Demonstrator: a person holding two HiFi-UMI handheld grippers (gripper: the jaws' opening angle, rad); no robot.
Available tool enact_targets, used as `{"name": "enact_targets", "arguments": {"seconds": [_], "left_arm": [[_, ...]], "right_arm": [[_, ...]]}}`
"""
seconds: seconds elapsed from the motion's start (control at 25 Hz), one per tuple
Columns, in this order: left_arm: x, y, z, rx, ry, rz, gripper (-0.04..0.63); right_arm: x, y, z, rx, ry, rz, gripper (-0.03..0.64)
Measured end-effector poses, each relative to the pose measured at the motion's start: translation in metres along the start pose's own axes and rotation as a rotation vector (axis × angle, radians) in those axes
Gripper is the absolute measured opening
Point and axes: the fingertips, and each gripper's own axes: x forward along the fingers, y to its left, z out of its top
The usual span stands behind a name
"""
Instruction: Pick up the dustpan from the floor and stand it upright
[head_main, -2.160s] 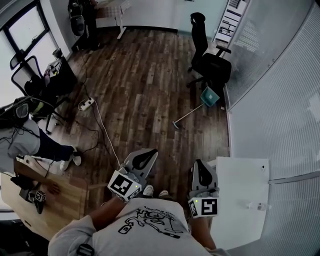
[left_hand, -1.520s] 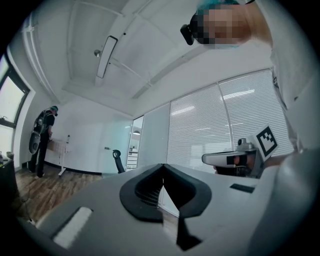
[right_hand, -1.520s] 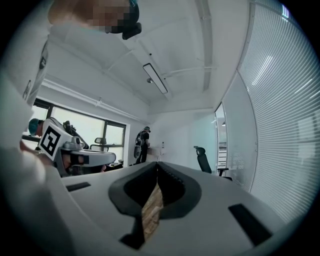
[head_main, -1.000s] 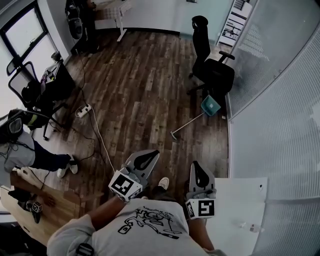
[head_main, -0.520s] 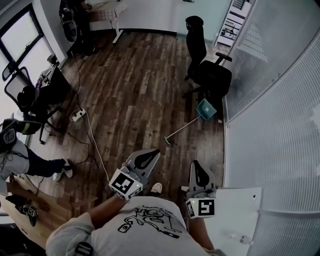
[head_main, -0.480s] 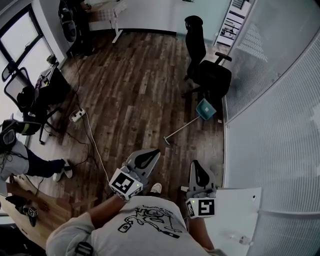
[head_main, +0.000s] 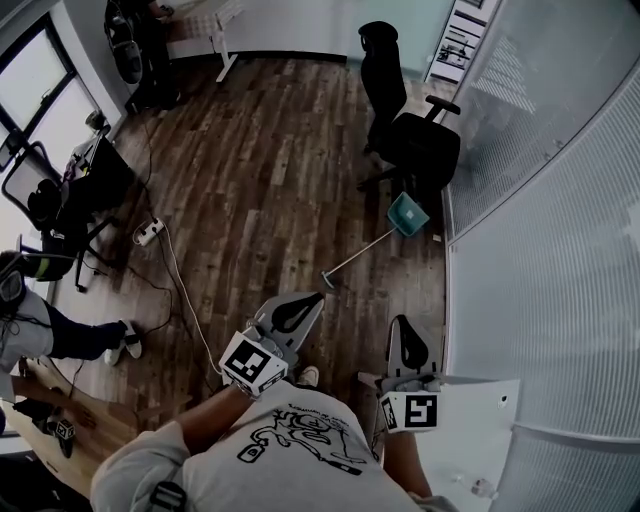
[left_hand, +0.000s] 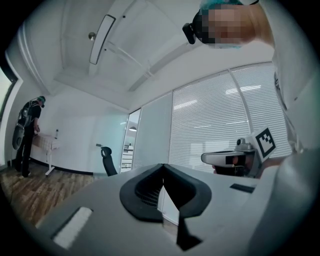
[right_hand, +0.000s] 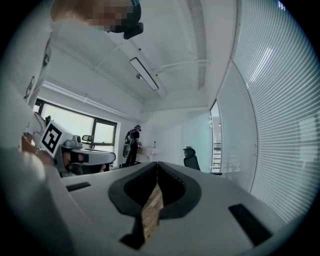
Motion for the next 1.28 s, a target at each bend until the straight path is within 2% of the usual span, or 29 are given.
{"name": "enact_targets", "arguments": {"seconds": [0.4, 0.88, 1.28], "left_arm": [[0.038, 0.054, -0.001, -0.014, -0.015, -0.006, 0.002], [0.097, 0.18, 0.019, -0.031, -0.036, -0.003, 0.002], [0.138, 0.278, 0.027, -0.043, -0.031, -0.01, 0.002]], "right_arm": [[0.064, -0.004, -0.014, 0.009, 0.029, 0.011, 0.005], [0.212, -0.014, 0.009, -0.02, 0.022, 0.028, 0.005], [0.316, -0.018, 0.009, -0.029, 0.041, 0.022, 0.005]]}}
